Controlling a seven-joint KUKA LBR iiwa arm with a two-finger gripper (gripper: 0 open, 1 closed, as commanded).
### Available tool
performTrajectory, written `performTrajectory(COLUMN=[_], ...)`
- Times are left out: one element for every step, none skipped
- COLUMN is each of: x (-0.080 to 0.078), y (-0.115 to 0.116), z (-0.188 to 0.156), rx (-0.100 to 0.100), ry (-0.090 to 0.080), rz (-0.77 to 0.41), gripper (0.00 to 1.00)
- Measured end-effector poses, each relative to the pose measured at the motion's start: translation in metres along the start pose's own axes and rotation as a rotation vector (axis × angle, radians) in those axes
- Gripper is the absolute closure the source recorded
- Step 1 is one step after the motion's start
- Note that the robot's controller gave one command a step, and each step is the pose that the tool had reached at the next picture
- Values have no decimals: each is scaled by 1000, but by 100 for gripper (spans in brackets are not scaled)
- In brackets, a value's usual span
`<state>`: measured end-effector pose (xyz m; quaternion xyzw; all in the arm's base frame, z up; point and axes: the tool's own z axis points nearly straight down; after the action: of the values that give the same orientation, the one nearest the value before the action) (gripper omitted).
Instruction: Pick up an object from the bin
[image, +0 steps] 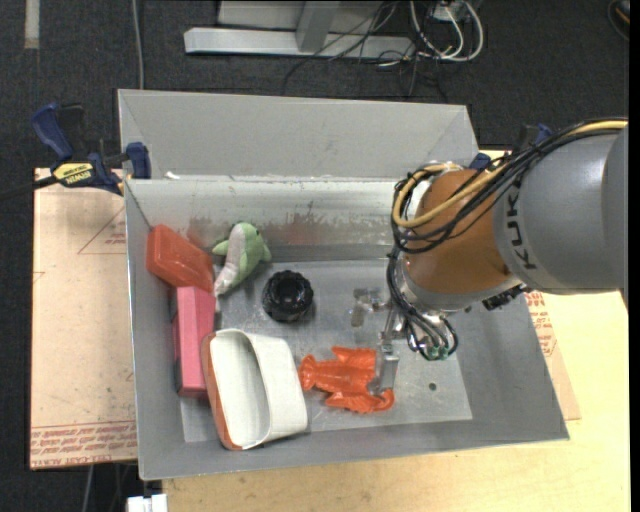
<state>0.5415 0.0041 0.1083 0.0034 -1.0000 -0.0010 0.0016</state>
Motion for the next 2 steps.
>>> performTrajectory(x=[0,8], y=[-7,19], z=[22,36], rx=[1,-1], ry=[-6,-2], rz=[-303,-103], gripper=[0,0])
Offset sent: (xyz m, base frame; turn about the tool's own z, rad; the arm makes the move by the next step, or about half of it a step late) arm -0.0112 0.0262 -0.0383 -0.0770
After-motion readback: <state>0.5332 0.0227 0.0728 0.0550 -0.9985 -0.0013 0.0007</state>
